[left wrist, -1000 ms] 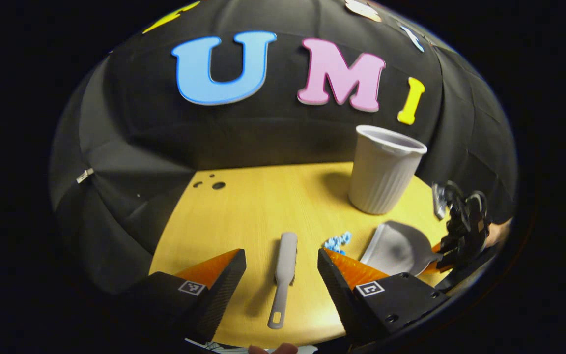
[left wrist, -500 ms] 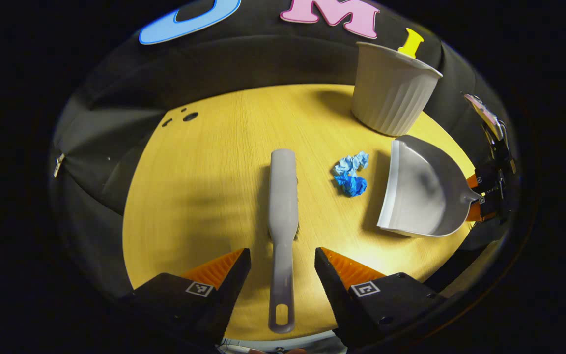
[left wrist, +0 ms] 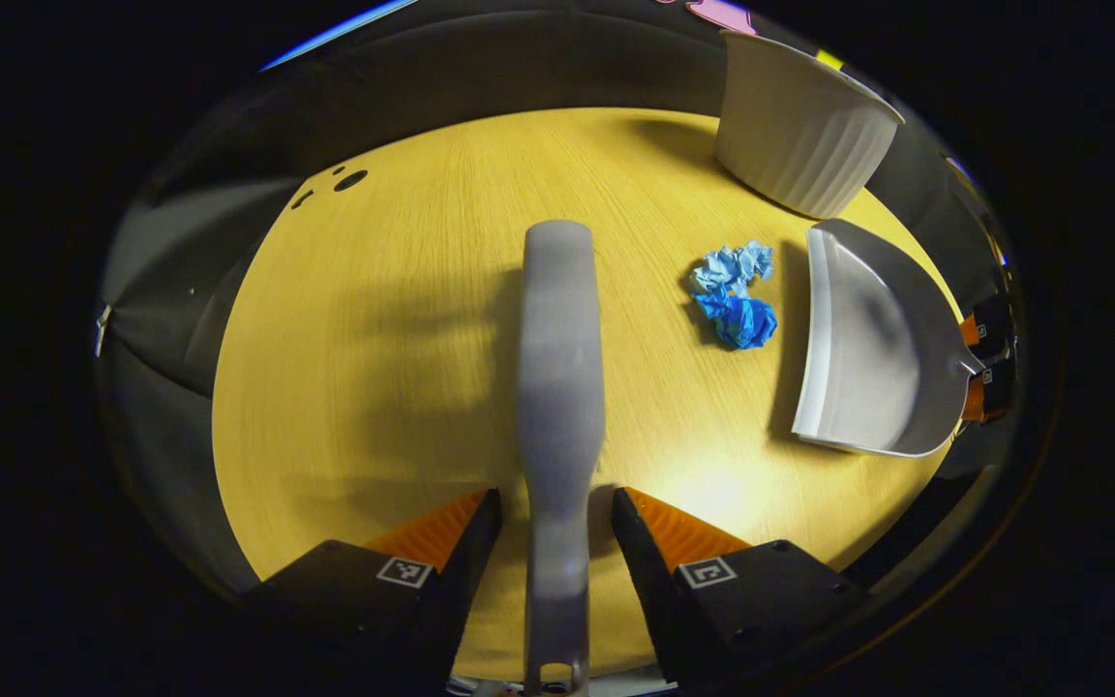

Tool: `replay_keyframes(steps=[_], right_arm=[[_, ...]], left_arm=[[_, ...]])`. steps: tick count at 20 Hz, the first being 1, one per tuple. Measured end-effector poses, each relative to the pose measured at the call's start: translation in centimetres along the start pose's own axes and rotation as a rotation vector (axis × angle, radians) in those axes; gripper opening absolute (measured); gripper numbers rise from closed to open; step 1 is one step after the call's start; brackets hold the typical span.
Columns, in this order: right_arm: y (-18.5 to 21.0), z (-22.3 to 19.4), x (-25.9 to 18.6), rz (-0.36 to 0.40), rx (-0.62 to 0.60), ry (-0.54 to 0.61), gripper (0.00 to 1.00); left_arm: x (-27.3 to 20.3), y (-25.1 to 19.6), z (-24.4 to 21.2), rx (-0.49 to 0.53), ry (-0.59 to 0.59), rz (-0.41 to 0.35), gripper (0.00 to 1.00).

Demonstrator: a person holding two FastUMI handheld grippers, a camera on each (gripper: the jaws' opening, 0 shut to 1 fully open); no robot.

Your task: Pick up the small broom and dustpan from the desktop, sweep the trash into the dustpan with the broom, and then empty the trash into the garbage bin.

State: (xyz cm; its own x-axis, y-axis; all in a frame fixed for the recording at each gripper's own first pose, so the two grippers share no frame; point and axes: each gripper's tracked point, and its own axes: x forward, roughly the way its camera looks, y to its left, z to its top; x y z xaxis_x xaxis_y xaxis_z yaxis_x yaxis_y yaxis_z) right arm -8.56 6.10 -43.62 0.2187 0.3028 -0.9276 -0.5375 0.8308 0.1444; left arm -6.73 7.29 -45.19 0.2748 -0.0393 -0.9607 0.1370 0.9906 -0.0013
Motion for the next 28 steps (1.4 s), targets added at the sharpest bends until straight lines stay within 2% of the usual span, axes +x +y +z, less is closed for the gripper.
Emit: replay_keyframes(steps=[1,2,5,8,11,13,16,19,23,27,28], right_arm=[[0.0,-0.1,-0.1,0.0,0.0,0.001,0.34],[-0.1,-0.1,-0.1,0.001,-0.001,0.002,0.34],[-0.4,-0.2,-0.1,0.002,-0.009,0.003,0.34],[-0.4,-0.3,0.1,0.005,-0.011,0.005,0.34],[-0.3,-0.1,0.1,0.007,-0.027,0.007,0.34],[-0.3,0.2,0.0,0.011,-0.035,0.002,0.34],[-0.2,0.1,0.1,0.019,-0.032,0.016,0.34],[-0.1,-0.2,0.2,0.024,-0.031,0.037,0.34],[-0.1,-0.3,0.5,0.033,-0.03,0.057,0.34],[-0.3,0.2,0.6,0.034,-0.028,0.065,0.34],[-0.3,0.6,0.6,0.035,-0.029,0.065,0.34]], left_arm=[[0.2,-0.1,0.1,-0.003,-0.003,-0.002,0.76],[0.5,-0.1,0.0,-0.004,0.0,-0.003,0.69],[0.5,0.1,0.2,-0.007,-0.003,0.003,0.61],[0.7,0.2,0.8,-0.015,-0.013,0.021,0.33],[0.8,0.6,2.1,0.052,-0.028,0.06,0.3],[0.8,0.0,3.4,0.061,-0.042,0.057,0.29],[0.7,-1.9,5.5,0.037,-0.071,0.0,0.29],[1.2,-3.0,6.6,0.093,-0.066,-0.003,0.29],[1.8,-5.1,7.5,0.133,-0.061,-0.044,0.29],[2.4,-6.9,7.7,0.15,-0.043,-0.125,0.31],[2.8,-7.4,7.9,0.153,-0.04,-0.149,0.29]])
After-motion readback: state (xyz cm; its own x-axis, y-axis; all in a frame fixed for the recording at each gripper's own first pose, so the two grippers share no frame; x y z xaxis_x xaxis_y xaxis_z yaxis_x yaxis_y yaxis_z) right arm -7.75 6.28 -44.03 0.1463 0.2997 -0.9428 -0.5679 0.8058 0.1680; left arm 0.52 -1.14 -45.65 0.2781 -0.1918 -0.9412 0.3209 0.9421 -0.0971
